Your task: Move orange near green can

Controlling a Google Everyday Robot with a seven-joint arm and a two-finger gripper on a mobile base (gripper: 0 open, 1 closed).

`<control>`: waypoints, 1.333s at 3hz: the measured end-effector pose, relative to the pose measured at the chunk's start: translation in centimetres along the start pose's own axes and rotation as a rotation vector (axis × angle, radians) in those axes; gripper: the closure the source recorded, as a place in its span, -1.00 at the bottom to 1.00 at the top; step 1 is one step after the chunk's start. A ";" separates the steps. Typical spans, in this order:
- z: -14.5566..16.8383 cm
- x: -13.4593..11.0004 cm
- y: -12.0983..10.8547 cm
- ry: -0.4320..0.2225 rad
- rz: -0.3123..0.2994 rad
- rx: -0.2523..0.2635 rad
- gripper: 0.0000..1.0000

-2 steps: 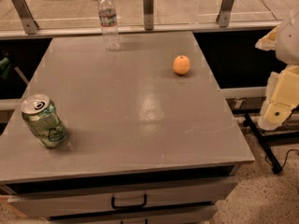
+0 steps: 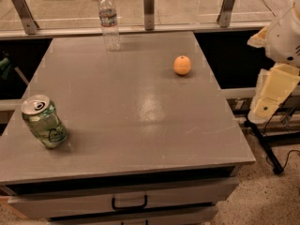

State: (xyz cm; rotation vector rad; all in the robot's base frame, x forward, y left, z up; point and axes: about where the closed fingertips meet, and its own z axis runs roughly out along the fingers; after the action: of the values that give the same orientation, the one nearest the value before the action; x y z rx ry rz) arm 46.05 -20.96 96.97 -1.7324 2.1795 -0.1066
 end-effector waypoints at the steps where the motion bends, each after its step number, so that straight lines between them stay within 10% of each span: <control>1: 3.5 -1.4 -3.1 -0.086 -0.017 0.025 -1.00; 4: 15.2 -8.9 -14.4 -0.376 0.219 0.021 -1.00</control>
Offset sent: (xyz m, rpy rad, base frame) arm 0.1777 0.0597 -0.0665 0.3363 -0.1538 -0.0136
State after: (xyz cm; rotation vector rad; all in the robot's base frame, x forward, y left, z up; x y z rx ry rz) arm 65.92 -13.62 88.74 -1.3601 2.0557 0.2318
